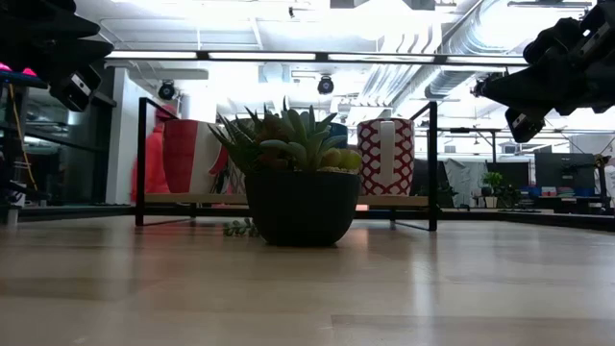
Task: Place coffee mugs
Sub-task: Return to Home Position
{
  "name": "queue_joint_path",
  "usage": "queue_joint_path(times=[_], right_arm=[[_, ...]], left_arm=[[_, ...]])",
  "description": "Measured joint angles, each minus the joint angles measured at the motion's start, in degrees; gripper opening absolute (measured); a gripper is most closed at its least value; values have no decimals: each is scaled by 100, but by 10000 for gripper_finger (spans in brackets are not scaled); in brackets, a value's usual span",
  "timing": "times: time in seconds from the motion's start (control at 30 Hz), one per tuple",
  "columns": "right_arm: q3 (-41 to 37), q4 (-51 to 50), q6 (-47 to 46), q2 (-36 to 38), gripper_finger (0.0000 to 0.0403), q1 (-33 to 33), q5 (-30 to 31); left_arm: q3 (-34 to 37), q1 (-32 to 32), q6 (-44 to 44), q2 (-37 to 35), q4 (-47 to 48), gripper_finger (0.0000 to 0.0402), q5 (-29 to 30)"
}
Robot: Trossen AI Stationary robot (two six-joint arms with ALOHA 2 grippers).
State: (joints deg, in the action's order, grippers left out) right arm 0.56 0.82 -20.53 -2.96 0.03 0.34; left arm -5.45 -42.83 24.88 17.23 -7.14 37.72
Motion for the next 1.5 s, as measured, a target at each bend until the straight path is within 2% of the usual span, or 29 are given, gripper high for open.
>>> queue_joint_path(times=[0.33,0.47,0.5,0.57,0.73,0.87,1.0,1.07,1.2,1.4,1.5], right_arm=[[0,-7,-3,0,14,0,0],[0,-7,-3,0,14,0,1],[0,-7,-3,0,14,0,2],[0,-9,-3,0,14,0,2],[0,-9,-3,0,14,0,2],[0,-9,-3,0,14,0,2],[0,-9,-3,0,14,0,2],[0,-9,-3,0,14,0,2],[0,-11,-3,0,14,0,2],[0,-10,-1,-2,14,0,4],[0,-11,-1,-4,14,0,4]], left_arm=[[0,0,-121,-2,-1,88,5],[0,88,-726,-166,-253,88,751],[0,166,-994,-249,-345,88,769],[0,342,-1574,-456,-503,88,348],[0,1173,-2664,-937,-571,88,-1363],[0,2187,-2410,-1142,-502,88,-1830],[0,3060,-1985,-1167,-138,88,-2837],[0,3330,-1925,-1212,34,88,-3055],[28,3627,-1762,-1687,500,88,-3110],[460,4177,-1495,-1711,-150,88,-3680],[481,4325,-1340,-1701,226,88,-3972]])
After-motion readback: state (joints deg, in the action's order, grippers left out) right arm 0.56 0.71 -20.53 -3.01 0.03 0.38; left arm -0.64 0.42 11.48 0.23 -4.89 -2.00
